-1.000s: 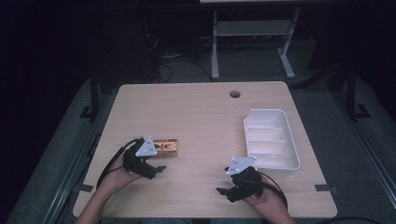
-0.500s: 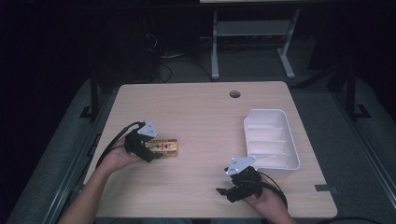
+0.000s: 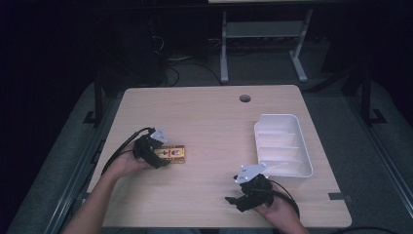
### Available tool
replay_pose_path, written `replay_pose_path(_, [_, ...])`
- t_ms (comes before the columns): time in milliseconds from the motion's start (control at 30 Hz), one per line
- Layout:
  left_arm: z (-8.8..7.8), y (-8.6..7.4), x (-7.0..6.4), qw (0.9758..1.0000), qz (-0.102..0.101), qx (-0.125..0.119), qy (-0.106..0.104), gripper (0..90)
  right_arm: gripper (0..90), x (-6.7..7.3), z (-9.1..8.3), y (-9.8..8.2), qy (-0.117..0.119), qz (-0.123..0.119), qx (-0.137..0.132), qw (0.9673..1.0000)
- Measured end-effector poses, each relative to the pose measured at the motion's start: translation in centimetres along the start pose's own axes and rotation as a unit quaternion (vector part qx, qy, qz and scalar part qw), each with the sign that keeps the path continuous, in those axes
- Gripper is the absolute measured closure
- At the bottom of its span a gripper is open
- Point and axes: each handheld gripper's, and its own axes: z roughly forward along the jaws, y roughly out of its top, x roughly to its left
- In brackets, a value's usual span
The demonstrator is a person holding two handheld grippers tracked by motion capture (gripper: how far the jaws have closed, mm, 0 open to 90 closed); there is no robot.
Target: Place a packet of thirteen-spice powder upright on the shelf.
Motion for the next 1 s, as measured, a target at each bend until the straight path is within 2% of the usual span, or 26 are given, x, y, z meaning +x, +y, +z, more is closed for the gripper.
replay_pose_path(133, [-0.1, 0.0, 0.1, 1.0, 0.002, 0.008, -0.004, 25.2, 27.3, -0.1, -0.3, 0.0, -0.004, 0.003, -0.003, 1.0])
replay_pose_path(300, [-0.1, 0.0, 0.1, 0.9999, 0.001, 0.01, -0.007, 26.8, 27.3, -0.2, -0.4, 0.0, -0.005, 0.005, -0.006, 1.0])
replay_pose_path(433, [0.1, 0.0, 0.1, 0.9998, 0.008, 0.02, -0.002, 27.9, 27.3, -0.1, -0.3, 0.1, -0.006, 0.004, -0.004, 1.0])
replay_pose_path(667, [-0.2, 0.1, -0.2, 0.9997, 0.0, 0.023, -0.005, 31.7, 27.3, -0.2, -0.4, 0.1, -0.006, 0.014, -0.009, 0.9998])
replay_pose_path(733, [-0.3, 0.1, -0.2, 0.9997, 0.001, 0.023, 0.004, 32.1, 27.3, -0.2, -0.5, 0.2, -0.008, 0.017, -0.012, 0.9998])
replay_pose_path(1000, [-2.0, 0.6, -0.9, 0.9998, 0.007, -0.011, 0.016, 32.3, 27.2, -0.2, -0.7, 0.4, -0.012, 0.02, -0.019, 0.9996])
